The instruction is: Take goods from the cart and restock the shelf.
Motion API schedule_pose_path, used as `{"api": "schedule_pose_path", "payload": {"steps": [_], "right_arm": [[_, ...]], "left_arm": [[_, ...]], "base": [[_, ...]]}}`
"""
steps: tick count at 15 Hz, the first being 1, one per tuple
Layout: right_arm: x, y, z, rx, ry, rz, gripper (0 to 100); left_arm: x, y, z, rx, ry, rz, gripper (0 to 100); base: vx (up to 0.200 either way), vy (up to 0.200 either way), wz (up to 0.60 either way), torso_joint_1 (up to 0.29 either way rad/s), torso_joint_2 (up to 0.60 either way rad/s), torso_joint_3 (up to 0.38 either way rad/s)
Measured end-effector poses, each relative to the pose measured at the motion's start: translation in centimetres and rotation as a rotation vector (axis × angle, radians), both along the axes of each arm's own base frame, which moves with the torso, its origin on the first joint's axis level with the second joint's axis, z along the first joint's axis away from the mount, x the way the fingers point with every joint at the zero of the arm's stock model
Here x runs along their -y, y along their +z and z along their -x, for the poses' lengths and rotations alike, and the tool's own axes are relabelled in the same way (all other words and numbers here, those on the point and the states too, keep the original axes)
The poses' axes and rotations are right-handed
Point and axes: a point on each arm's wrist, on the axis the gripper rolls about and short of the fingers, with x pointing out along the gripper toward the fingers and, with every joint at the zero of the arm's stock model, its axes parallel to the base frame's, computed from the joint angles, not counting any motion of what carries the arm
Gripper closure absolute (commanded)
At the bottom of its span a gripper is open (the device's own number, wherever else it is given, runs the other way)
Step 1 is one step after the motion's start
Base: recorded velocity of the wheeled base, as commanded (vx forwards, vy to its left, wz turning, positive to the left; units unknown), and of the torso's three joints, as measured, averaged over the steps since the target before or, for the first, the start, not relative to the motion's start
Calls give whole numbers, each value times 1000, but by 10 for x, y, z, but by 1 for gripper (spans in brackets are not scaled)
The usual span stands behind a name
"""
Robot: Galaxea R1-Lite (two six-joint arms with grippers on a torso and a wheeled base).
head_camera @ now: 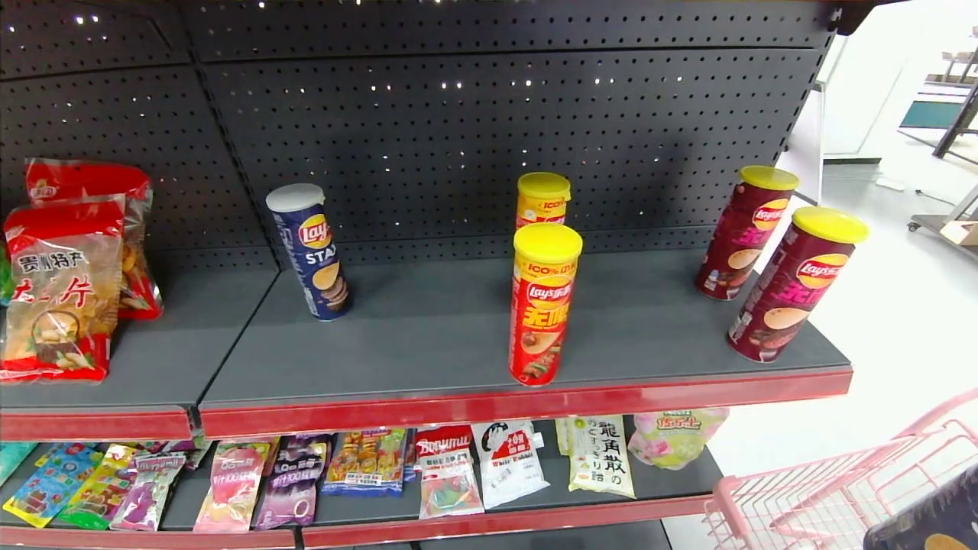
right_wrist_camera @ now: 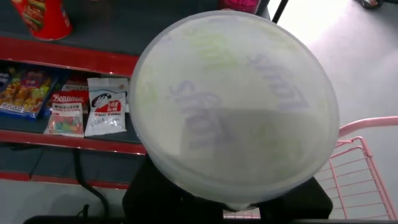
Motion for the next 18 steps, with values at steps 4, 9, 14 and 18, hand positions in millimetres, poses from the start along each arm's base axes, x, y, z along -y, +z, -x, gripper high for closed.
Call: {"api": "schedule_pose_path", "payload": {"steps": [4, 9, 14, 18], "right_arm": [[1, -17, 11, 20, 3, -4, 100], [2, -21, 14, 28, 4, -5, 100], [2, -25, 14, 23, 6, -4, 100], [2, -27, 14, 17, 6, -4, 100]], "left_arm": [[0, 0, 0, 1, -1, -1, 0], [0, 0, 0, 1, -1, -1, 0], [0, 0, 0, 0, -2, -1, 0], [0, 0, 0, 0, -1, -1, 0]], "base": [[0, 200, 0, 5, 4, 4], [0, 200, 0, 3, 0, 1], [0, 200, 0, 1, 0, 1], [0, 150, 0, 1, 3, 5]]}}
